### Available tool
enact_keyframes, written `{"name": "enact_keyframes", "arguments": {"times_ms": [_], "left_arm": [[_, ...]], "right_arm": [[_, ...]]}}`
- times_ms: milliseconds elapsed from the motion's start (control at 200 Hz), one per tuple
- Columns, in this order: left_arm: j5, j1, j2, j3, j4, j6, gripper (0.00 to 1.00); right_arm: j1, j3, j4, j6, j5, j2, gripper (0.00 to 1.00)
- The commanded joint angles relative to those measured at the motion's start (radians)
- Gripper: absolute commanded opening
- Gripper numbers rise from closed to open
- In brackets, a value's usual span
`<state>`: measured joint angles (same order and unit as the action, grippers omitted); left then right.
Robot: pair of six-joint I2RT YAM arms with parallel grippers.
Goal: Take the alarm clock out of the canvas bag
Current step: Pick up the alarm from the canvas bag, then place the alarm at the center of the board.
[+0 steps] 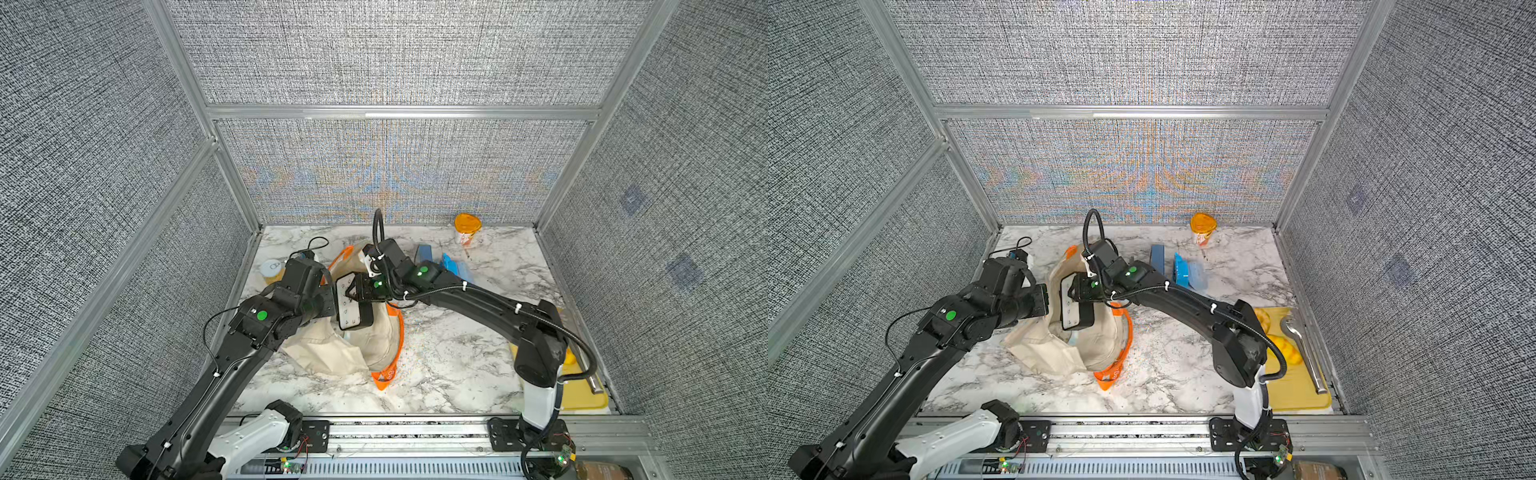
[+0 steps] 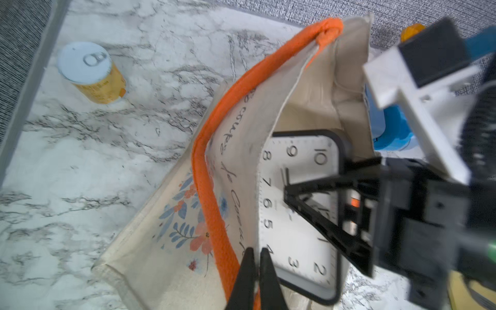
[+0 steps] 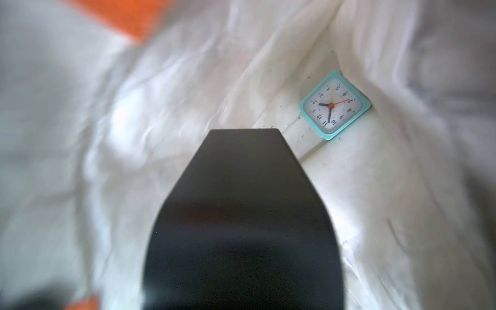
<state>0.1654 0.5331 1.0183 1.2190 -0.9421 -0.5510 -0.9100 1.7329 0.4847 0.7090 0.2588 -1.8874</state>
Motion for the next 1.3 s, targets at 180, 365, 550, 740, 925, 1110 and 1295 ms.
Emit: {"name": "enact_keyframes", "arguments": {"times_ms": [180, 365, 550, 740, 925, 1110, 1295], "left_arm": [[0.123, -0.001, -0.026, -0.025, 0.164, 0.112, 0.0], [0.13, -0.001, -0.061, -0.039, 0.294, 0.328, 0.0], [0.069, -0.001, -0.061, -0.041, 0.359, 0.543, 0.0], [0.126, -0.002, -0.11, -0.086, 0.374, 0.636, 0.0], [0.131, -0.01, -0.199, -0.156, 0.431, 0.776, 0.0], [0.068, -0.102, -0.221, -0.168, 0.414, 0.836, 0.0], [0.005, -0.238, -0.252, -0.161, 0.373, 0.889, 0.0]], "right_arm": [[0.01, 0.058, 0.285, -0.311, 0.058, 0.157, 0.45], [0.043, 0.132, 0.496, -0.549, -0.062, 0.283, 0.45], [0.105, 0.186, 0.624, -0.773, -0.194, 0.381, 0.45], [0.153, 0.126, 0.676, -0.93, -0.275, 0.412, 0.45], [0.217, 0.068, 0.638, -0.982, -0.27, 0.398, 0.42], [0.249, 0.012, 0.636, -1.016, -0.243, 0.368, 0.42], [0.25, -0.084, 0.589, -1.036, -0.245, 0.313, 0.42]]}}
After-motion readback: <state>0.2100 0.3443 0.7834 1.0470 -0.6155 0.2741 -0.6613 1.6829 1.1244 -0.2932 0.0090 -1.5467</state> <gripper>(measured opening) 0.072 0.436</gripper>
